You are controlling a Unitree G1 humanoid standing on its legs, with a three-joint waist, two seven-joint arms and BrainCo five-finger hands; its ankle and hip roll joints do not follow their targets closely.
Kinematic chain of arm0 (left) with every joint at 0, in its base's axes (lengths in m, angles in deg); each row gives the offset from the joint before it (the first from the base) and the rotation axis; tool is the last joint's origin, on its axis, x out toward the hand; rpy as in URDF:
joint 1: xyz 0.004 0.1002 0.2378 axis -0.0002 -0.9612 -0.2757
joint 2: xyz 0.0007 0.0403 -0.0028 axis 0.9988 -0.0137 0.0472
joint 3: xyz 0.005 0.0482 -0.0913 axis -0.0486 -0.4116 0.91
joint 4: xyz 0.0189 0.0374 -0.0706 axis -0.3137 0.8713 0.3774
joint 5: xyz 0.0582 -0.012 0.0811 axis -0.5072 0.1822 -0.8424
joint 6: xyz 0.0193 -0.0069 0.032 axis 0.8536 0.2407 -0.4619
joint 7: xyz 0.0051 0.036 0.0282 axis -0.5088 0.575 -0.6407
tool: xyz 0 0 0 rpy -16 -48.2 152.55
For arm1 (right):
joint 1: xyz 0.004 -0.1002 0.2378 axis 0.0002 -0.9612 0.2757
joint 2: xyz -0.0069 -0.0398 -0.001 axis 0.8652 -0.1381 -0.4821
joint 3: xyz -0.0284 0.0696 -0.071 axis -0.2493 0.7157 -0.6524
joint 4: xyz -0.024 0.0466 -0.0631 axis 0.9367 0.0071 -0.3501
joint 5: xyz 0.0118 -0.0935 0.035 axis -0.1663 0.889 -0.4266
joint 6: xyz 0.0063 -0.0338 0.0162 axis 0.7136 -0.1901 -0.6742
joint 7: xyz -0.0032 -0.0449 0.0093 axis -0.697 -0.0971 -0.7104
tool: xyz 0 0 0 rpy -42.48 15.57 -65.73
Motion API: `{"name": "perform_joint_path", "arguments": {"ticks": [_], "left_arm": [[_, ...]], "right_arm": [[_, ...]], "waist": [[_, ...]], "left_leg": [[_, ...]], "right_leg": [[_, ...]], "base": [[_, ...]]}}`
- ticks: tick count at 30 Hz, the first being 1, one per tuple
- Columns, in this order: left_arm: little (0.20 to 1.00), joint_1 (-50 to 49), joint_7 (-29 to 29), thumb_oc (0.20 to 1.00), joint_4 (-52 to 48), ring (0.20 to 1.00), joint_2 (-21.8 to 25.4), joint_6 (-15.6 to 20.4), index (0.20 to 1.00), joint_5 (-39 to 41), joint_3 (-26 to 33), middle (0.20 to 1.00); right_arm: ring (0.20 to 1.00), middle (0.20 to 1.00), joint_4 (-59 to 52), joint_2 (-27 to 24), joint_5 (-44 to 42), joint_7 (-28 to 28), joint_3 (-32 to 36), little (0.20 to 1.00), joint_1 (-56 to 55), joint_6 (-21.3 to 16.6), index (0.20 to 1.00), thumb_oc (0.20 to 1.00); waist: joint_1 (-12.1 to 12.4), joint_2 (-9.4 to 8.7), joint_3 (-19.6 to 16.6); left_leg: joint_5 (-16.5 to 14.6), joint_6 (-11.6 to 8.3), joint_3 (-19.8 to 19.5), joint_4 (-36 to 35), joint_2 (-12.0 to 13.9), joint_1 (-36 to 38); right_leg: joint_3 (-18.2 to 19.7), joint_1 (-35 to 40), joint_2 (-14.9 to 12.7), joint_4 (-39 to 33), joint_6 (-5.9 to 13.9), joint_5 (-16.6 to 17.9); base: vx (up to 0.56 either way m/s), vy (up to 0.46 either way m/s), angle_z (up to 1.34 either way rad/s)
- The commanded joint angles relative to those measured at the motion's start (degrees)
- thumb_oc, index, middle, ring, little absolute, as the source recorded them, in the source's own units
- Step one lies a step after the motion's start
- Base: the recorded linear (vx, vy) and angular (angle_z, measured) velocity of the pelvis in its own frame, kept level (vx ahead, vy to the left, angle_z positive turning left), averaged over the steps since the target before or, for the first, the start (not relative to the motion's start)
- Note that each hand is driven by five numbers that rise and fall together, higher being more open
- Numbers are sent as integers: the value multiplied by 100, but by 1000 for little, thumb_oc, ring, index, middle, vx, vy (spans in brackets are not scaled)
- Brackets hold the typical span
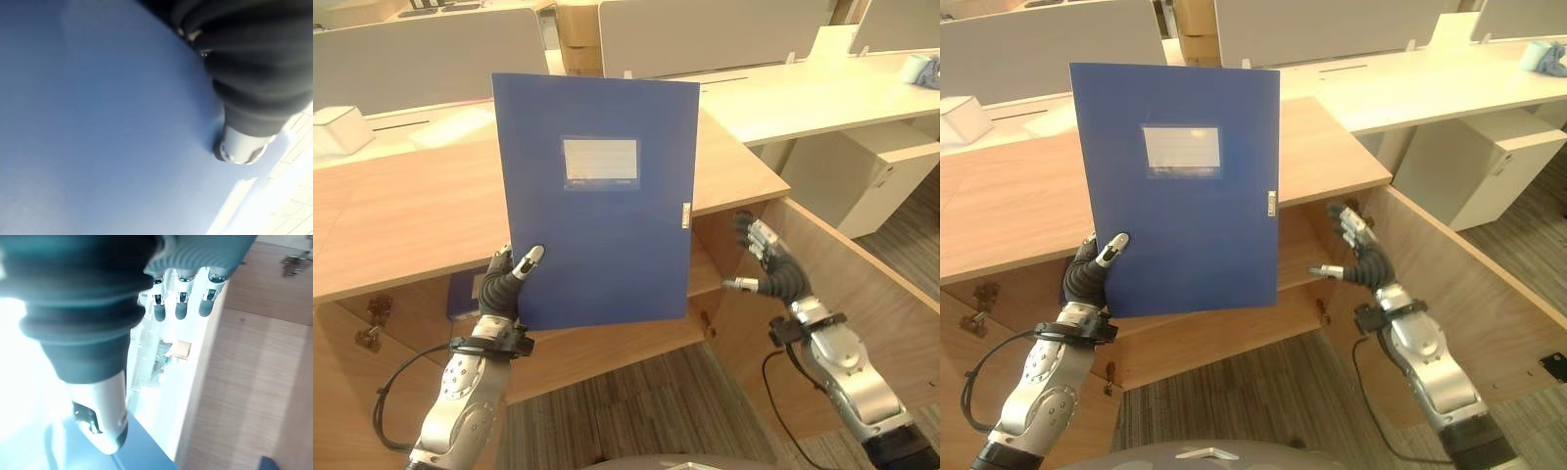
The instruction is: Put the empty folder in the office cabinet
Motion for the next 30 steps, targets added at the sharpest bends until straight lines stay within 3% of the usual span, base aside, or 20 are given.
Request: {"name": "perform_joint_path", "arguments": {"ticks": [1,10,19,30], "left_arm": [[200,451,66,200,81,200,267,300,200,30,148,200],[200,563,52,200,46,200,536,241,200,-63,2,200],[200,689,14,200,28,200,863,228,200,-253,-179,200],[200,1002,-282,200,5,200,719,321,200,-379,-176,200]], "right_arm": [[1000,1000,46,-128,-439,312,257,1000,541,-460,1000,1000],[1000,1000,357,-615,-1286,454,-181,1000,1855,-377,1000,1000],[1000,1000,191,-796,-2330,-149,-1368,1000,2215,152,1000,1000],[1000,1000,542,-23,-2527,-2,-1837,1000,2308,399,1000,1000]], "waist": [[190,-306,-249],[289,-392,-266],[318,-413,-241],[345,-388,-220]], "left_leg": [[-435,-283,-162,-46,318,199],[-414,-300,-159,-46,340,170],[-439,-340,-148,-46,361,201],[-365,-353,-150,-46,366,158]], "right_leg": [[-87,-188,-425,58,431,256],[-92,-211,-400,59,416,278],[-92,-180,-374,59,415,238],[-103,-226,-389,78,392,275]], "base": [[0,0,0],[1,-1,1],[13,2,0],[-7,-2,0]]}}
